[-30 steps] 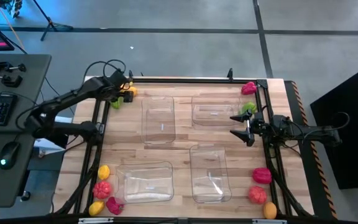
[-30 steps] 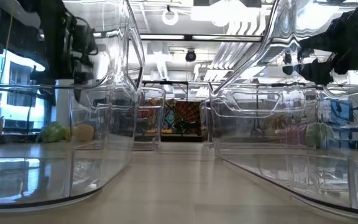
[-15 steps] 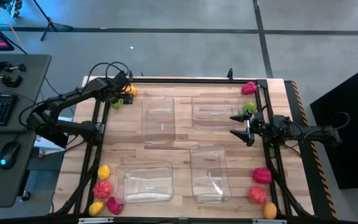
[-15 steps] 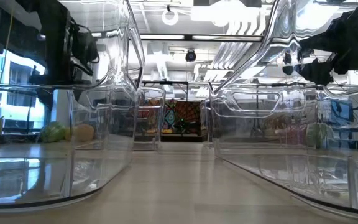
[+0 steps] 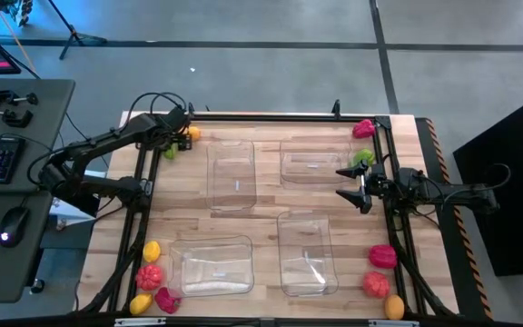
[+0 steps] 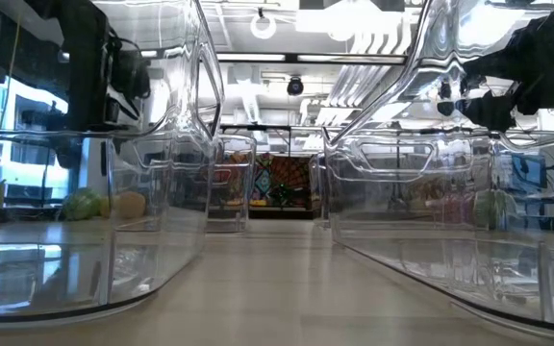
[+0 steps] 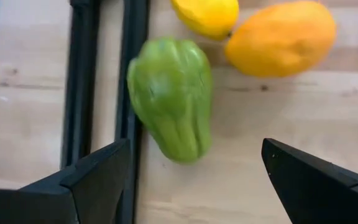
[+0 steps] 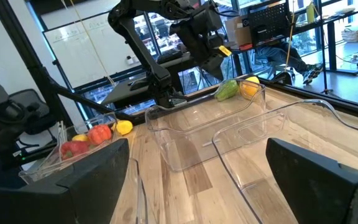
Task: Sort produce into baskets
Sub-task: Put the left green chayote into the top left transparent bin
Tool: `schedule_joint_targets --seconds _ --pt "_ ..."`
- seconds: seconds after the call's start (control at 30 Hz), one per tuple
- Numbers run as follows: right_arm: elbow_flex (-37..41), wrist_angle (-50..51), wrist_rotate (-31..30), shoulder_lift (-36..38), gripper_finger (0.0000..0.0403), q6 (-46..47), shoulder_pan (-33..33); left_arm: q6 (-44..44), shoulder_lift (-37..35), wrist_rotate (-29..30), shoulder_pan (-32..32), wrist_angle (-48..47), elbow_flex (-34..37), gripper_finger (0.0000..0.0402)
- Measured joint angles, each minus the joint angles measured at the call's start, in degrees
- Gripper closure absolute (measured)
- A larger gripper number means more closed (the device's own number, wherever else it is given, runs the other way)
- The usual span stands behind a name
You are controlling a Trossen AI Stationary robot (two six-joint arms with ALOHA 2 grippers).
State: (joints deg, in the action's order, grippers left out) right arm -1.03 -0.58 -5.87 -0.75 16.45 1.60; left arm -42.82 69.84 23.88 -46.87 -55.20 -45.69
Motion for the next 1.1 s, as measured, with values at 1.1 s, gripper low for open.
schedule_joint_targets --seconds 1.1 --pt "0.0 0.02 0.02 0.02 0.0033 0.0 0.0 -1.56 -0.01 0.87 -0.15 3.02 1.61 0.0051"
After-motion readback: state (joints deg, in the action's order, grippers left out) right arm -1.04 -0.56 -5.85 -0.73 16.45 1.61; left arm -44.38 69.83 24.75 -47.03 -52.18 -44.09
